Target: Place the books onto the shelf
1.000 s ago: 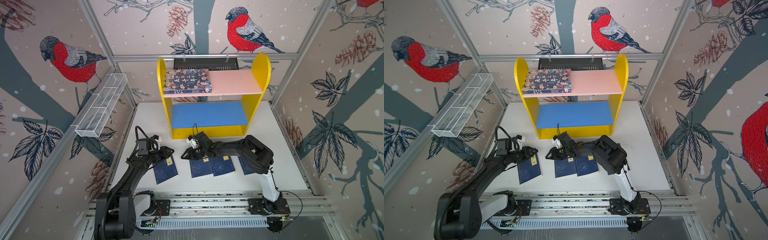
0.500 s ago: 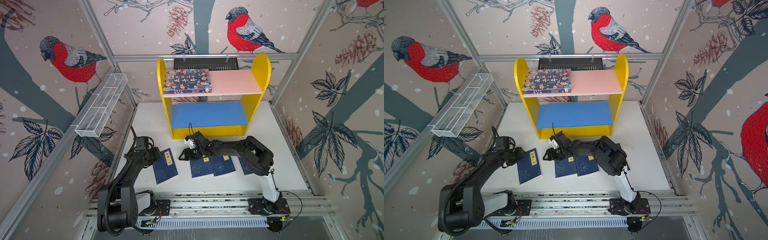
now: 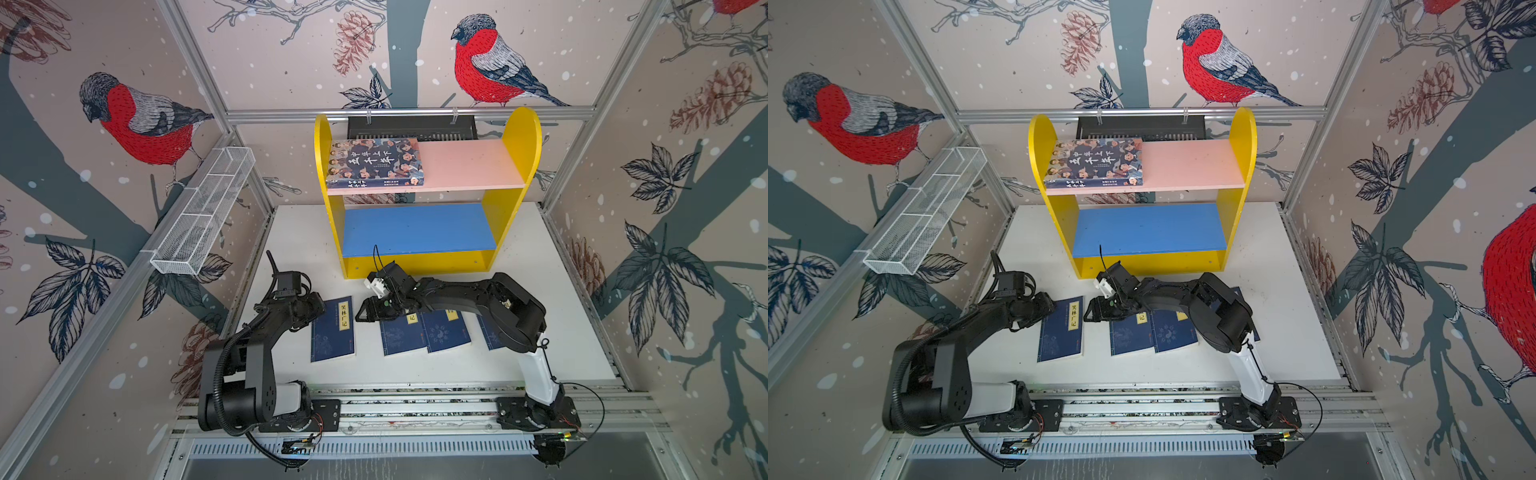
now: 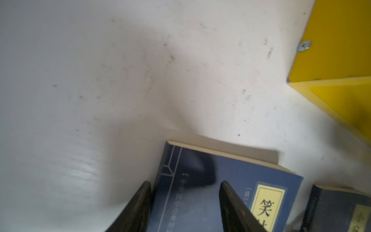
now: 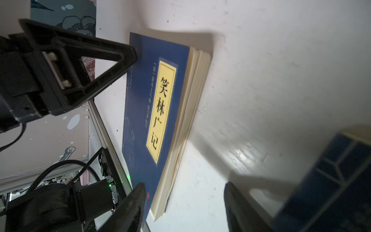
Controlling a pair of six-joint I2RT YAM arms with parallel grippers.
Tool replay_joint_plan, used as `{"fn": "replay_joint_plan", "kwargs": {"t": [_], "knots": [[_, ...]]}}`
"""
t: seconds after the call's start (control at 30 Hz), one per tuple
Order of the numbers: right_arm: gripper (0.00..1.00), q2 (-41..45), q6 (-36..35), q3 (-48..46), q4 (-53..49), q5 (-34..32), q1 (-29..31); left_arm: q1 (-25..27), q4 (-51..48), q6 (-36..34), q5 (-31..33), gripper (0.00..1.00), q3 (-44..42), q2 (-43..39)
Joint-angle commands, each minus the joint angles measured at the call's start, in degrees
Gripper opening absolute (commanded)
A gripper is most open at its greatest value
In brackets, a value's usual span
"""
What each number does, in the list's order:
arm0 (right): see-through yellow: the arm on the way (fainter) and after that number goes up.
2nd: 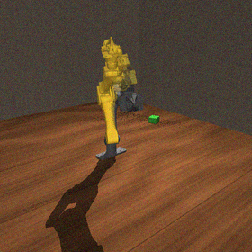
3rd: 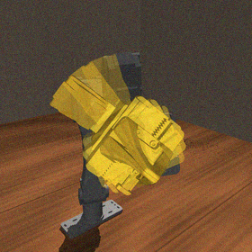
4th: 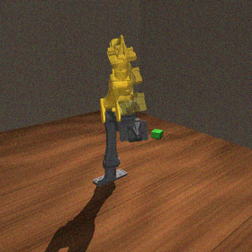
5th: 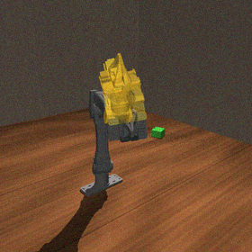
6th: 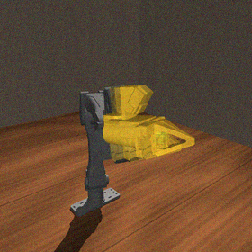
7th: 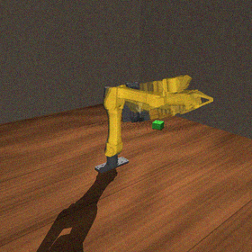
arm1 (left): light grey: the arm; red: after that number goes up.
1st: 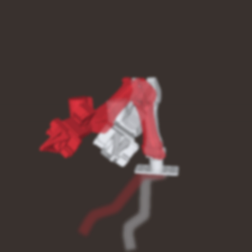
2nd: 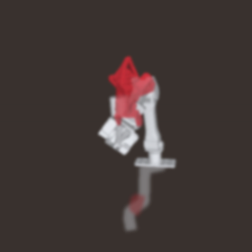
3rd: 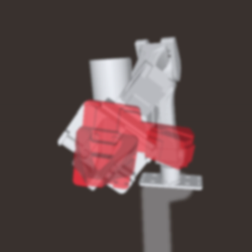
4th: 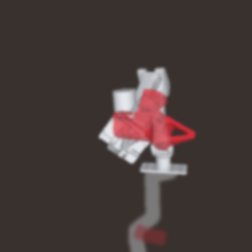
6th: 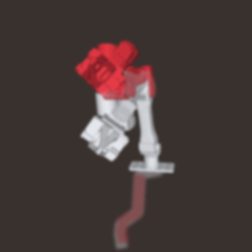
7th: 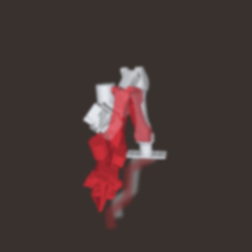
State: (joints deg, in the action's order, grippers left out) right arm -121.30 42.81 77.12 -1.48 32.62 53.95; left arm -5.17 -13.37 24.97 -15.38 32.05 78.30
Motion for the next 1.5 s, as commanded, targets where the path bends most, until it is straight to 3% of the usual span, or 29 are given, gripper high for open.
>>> {"fn": "replay_joint_plan", "kwargs": {"t": [0.0,0.3,0.47,0.77,1.0,1.27,1.47], "knots": [[0.64,-0.6,-0.4,0.1,-1.7,-0.4,0.1,1.7,-5.9,-0.3,-6.2,0.56,-1.3,-0.3],[0.63,-1.8,3.0,-1.0,1.6,-0.7,0.5,4.4,-3.8,-1.0,-12.7,0.53,-2.0,-2.8],[0.56,-2.4,3.4,-0.8,2.0,-2.8,0.3,4.5,-3.4,-1.2,-16.2,0.52,-1.7,-3.7],[0.35,-2.2,3.8,0.5,3.6,-4.0,-0.2,4.5,-3.8,-0.9,-14.4,0.49,-1.7,-6.8],[0.04,0.3,3.7,-2.0,7.0,-1.8,-0.3,4.5,-2.9,-1.1,-12.5,0.52,-2.3,-9.5],[0.02,3.8,3.7,-5.5,12.0,2.3,-0.7,0.9,-2.5,-1.6,-11.4,0.58,-2.2,-16.0],[0.01,8.5,2.2,-7.4,15.0,8.0,-1.7,-2.8,0.1,-2.7,-18.3,0.59,-1.6,-20.8]]}}
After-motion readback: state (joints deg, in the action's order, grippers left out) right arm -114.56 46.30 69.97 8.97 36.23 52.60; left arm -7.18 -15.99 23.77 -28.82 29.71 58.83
